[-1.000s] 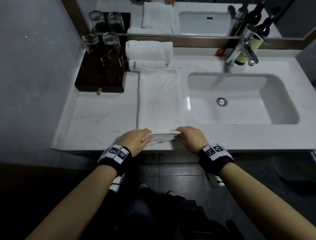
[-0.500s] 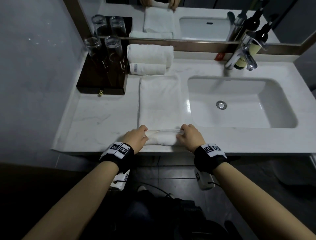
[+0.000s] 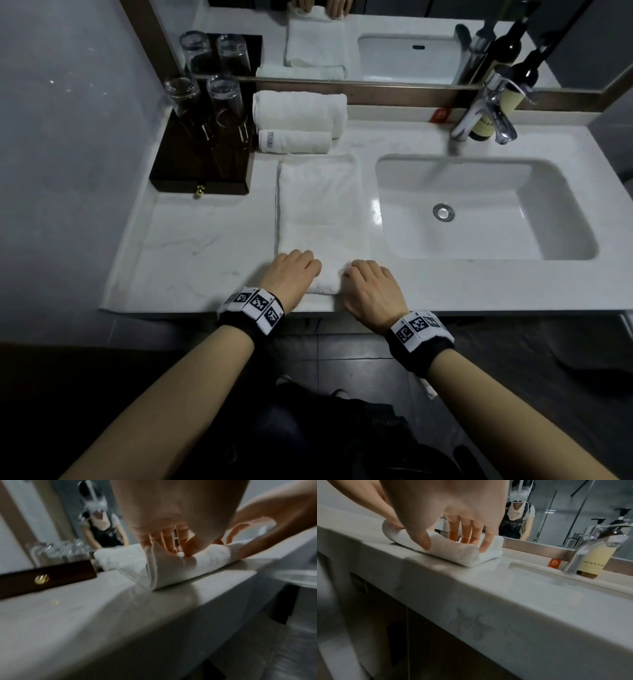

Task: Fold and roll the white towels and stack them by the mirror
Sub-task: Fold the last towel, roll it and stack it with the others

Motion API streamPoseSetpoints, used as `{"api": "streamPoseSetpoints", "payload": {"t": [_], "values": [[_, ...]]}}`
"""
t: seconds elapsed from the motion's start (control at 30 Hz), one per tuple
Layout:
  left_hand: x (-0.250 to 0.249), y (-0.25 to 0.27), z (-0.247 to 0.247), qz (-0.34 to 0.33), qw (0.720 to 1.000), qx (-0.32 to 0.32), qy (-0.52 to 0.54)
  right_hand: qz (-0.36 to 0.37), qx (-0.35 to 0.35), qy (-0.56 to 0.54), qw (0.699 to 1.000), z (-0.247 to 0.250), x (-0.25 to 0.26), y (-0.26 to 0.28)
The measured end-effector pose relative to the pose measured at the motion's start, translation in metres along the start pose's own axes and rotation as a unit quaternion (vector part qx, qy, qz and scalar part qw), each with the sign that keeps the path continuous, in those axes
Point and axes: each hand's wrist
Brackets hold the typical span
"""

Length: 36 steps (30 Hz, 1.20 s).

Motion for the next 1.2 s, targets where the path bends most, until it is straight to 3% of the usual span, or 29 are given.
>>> {"api": "streamPoseSetpoints", "payload": {"t": [0.17, 0.4, 0.57, 0.77, 0.87, 0.97, 1.2], "values": [[0.004, 0.003, -0.014, -0.003, 1.0, 0.024, 0.014, 0.002, -0.012, 0.003, 1.0, 0.001, 0.0, -0.013], [0.009, -0.003, -0.006, 0.029, 0.994, -0.027, 0.106, -0.06, -0.046, -0.061, 0.995, 0.003, -0.001, -0.034], [0.023, -0.002, -0.003, 0.056, 0.974, 0.033, 0.218, -0.087, -0.029, -0.13, 0.987, 0.002, -0.007, -0.036], [0.021, -0.007, 0.011, 0.061, 0.995, -0.052, 0.058, -0.11, -0.01, -0.109, 0.988, 0.01, -0.004, -0.047], [0.005, -0.007, 0.012, 0.02, 0.999, -0.024, 0.011, -0.099, 0.008, -0.037, 0.994, 0.018, -0.004, -0.057], [-0.004, -0.001, 0.009, 0.038, 0.999, -0.002, 0.0, -0.101, 0.02, -0.003, 0.995, 0.024, -0.001, -0.066], [-0.001, 0.001, 0.009, 0.039, 0.999, -0.008, -0.03, -0.063, -0.08, 0.078, 0.992, 0.014, 0.014, -0.062]]}}
Point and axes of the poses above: each hand's wrist, its own y-axis away from the middle knuckle, its own z-axis out of the back of the hand, x = y × z, and after that the axes turned 1 degree about z, right-handed
